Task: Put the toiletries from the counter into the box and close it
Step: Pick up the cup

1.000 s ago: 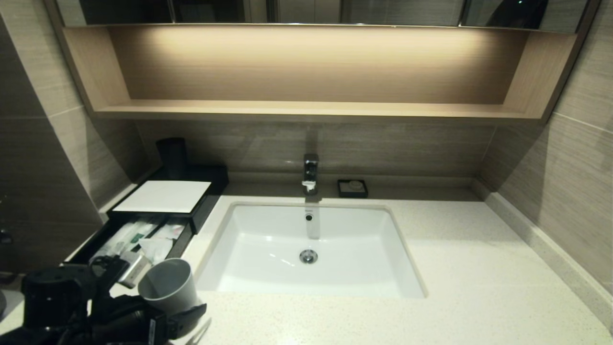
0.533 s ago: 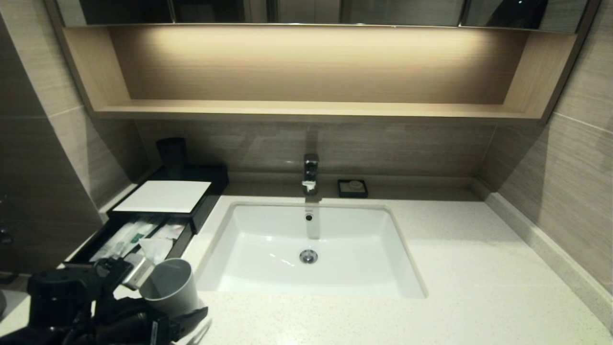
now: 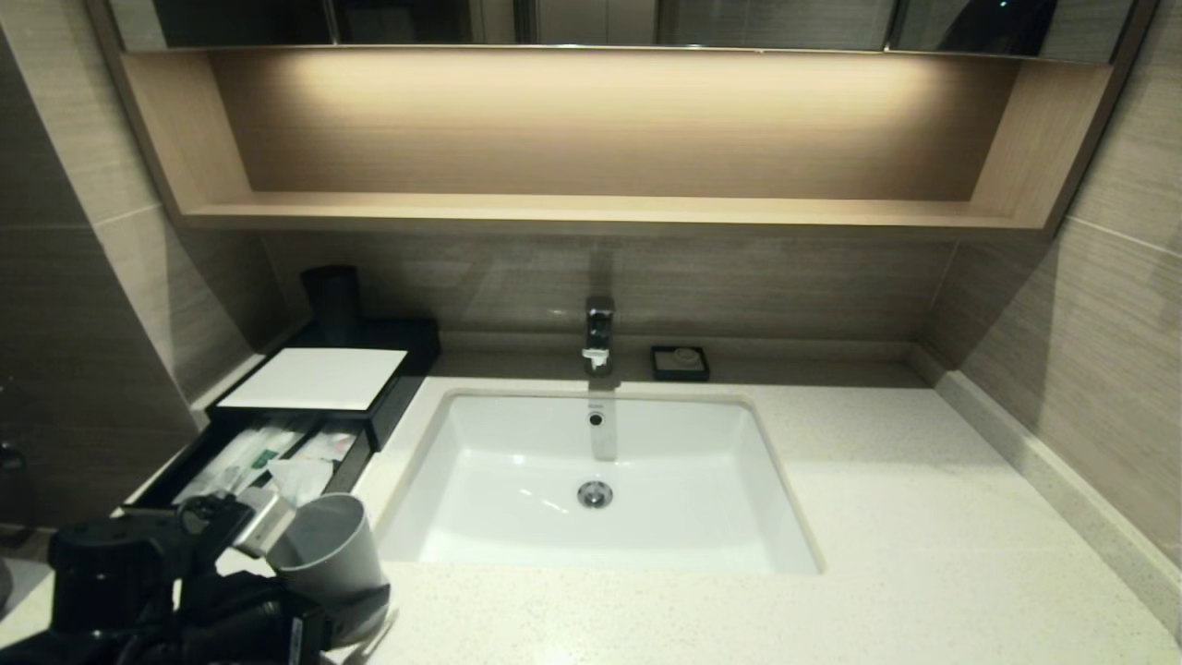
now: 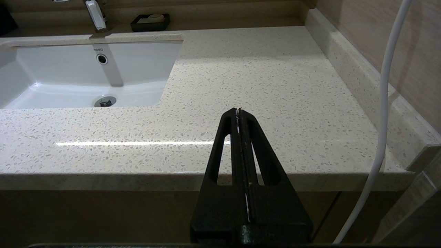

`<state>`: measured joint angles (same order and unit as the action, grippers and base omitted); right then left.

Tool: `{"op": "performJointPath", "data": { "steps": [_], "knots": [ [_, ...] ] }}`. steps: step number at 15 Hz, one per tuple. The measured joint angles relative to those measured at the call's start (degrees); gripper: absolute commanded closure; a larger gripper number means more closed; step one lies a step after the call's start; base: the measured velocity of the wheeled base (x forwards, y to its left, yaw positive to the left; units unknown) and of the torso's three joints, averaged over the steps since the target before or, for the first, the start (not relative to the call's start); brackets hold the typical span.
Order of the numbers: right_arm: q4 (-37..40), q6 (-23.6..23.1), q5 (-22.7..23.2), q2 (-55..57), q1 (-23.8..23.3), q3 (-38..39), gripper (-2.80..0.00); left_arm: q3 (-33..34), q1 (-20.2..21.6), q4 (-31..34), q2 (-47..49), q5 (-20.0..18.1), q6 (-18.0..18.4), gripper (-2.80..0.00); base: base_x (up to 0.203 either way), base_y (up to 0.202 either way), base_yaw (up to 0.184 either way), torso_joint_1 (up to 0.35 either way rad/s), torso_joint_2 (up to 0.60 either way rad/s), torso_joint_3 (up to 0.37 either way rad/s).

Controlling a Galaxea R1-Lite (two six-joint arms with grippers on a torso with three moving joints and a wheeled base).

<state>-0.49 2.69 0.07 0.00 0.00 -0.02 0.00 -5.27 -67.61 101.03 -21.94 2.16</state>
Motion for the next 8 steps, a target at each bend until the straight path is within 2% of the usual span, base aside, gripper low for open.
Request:
{"op": "performJointPath", "data": {
  "steps": [8],
  "knots": [
    [0.00, 0.02, -0.05, 0.00, 0.00, 0.00, 0.00, 0.00, 0.06, 0.06, -1.93, 0.01, -0.49, 0.00, 0.000, 0.000, 0.000, 0.000, 0.00, 0.000]
  ]
}}
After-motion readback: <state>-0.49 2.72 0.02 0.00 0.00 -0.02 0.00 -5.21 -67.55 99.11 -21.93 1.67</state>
